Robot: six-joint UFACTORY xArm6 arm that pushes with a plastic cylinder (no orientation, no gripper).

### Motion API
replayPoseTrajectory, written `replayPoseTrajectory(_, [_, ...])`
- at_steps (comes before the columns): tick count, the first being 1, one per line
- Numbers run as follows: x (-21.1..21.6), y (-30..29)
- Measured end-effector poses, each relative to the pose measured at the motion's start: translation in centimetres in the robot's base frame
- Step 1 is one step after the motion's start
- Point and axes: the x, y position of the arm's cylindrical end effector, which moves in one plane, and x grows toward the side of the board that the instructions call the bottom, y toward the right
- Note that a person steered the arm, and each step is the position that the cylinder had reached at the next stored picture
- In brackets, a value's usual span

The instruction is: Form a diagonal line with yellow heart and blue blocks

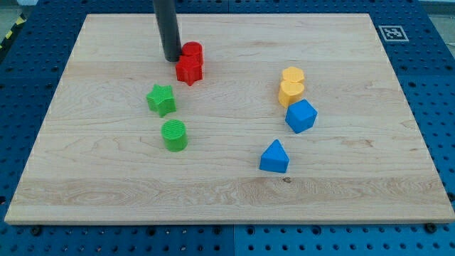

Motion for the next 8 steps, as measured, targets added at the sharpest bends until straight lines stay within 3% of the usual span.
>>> replayPoseTrajectory(3, [-1.0,3.5])
replayPoseTrajectory(4, [-5.4,4.9])
replayPoseTrajectory(5, [-6.1,10.3])
replayPoseTrajectory(6, [-5.5,15.9])
replayPoseTrajectory(8, [-3.7,17.7])
